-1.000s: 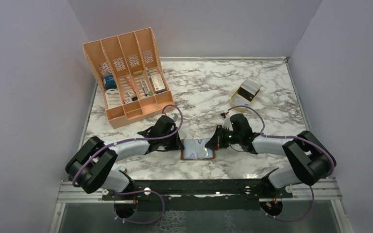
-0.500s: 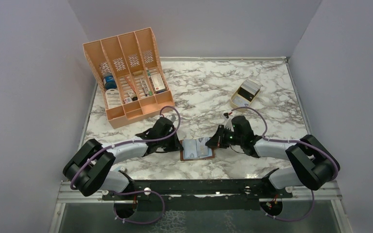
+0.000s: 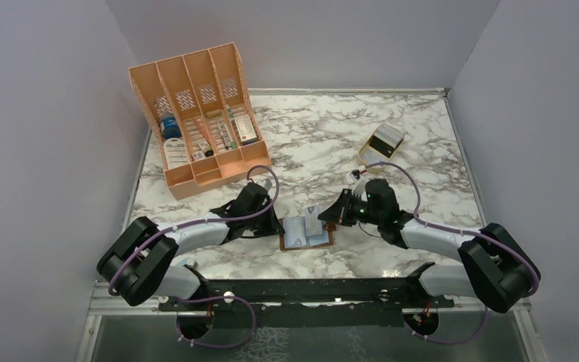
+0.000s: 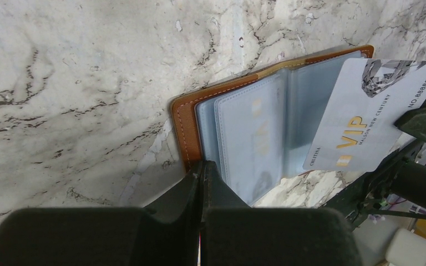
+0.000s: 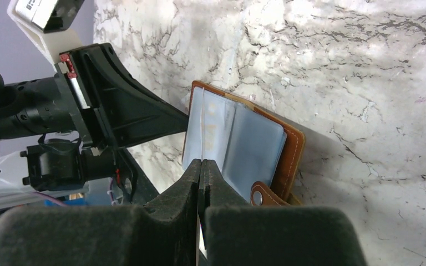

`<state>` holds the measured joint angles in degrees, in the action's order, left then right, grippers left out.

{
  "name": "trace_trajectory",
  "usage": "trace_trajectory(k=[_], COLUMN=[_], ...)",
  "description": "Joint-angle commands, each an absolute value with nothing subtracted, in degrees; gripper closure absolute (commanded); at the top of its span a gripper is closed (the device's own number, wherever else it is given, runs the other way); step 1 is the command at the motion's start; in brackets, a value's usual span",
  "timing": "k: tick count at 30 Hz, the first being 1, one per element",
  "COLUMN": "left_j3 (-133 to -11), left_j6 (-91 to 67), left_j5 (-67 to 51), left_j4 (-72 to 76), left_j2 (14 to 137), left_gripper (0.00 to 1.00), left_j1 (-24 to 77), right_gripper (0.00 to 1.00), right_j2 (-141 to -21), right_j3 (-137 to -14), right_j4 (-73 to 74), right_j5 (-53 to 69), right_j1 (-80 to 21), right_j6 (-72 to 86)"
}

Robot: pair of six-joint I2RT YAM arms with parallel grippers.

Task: Put the credit cards into the card holder
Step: Insert the credit card into the card holder.

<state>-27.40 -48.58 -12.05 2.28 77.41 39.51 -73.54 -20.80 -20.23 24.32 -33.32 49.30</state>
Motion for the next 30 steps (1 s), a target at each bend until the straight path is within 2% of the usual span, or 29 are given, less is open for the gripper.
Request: trace_trajectory(k=[1,21,30], left_j3=[-25.8,-23.9,-25.0], left_j6=[-50.2,-51.8,-52.0], left_j5=[-11.9,-12.4,-12.0], left_j4=[0.7,2.2,0.5], left_j2=[76.2,75.3,75.2], left_gripper=[1.00,1.00,1.00], left_j1=[39.9,40.2,40.2], right_gripper=[0.99,0.99,0.99], right_j2=[-73.0,-83.6,-81.4], right_j3=[-21.0,-17.7,-18.7], right_j4=[-20.6,-33.2,-29.9], right_j5=[22.0,23.2,22.9], right_j1=[-33.7,-34.5,-34.9], right_j6=[49.9,53.9,54.8])
